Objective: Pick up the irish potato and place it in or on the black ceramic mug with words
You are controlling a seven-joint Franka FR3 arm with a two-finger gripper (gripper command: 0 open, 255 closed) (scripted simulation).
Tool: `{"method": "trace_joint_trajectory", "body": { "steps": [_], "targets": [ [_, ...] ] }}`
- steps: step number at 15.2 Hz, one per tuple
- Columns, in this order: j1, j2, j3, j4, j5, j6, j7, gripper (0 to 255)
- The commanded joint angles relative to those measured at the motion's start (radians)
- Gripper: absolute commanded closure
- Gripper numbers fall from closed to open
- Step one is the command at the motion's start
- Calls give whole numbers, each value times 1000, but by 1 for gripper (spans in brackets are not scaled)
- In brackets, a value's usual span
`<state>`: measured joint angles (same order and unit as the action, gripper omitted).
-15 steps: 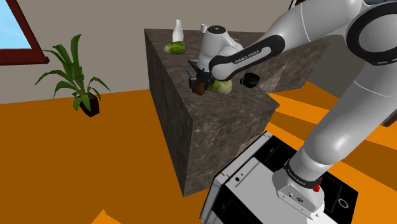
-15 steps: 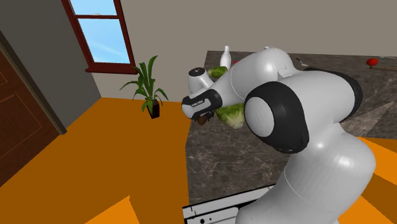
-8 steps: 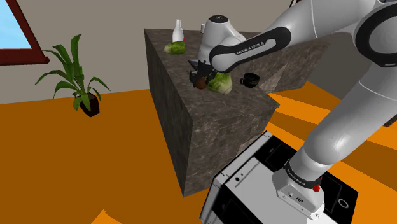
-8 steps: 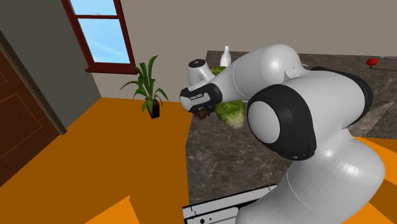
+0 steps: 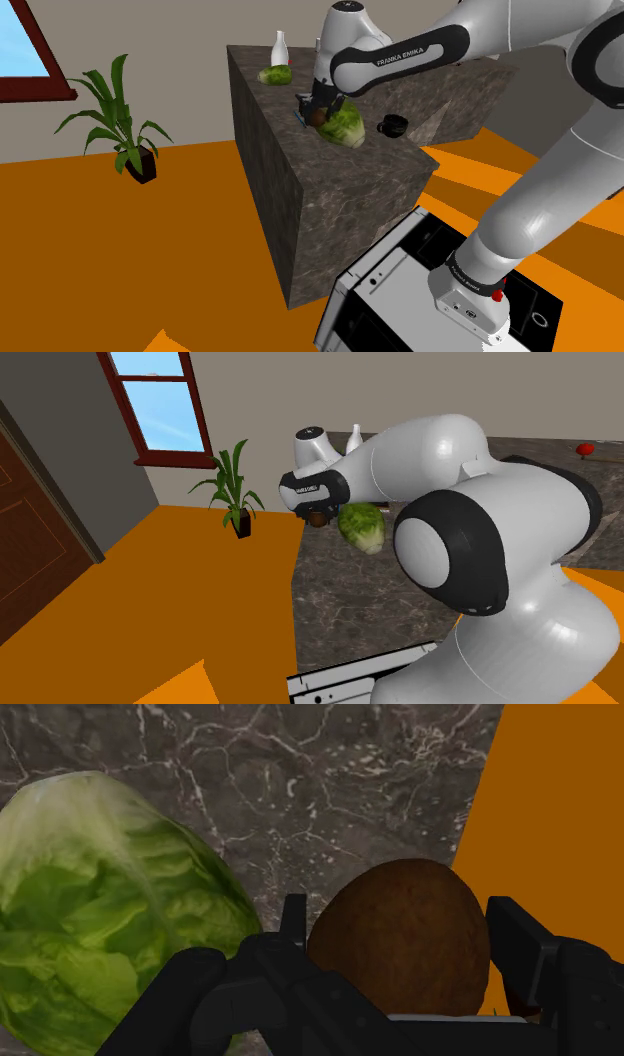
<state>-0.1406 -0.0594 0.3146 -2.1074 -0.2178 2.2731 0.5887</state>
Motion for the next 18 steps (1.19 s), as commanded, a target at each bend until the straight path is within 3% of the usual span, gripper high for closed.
{"method": "trace_joint_trajectory", "body": {
  "steps": [1,4,18],
  "targets": [
    [1,-9,0,17,8,-25,-7,255],
    [2,-19,0,40,17,-57,-18,255],
    [-137,-65,-206,-32,108,21,-404,255]
  ]
}}
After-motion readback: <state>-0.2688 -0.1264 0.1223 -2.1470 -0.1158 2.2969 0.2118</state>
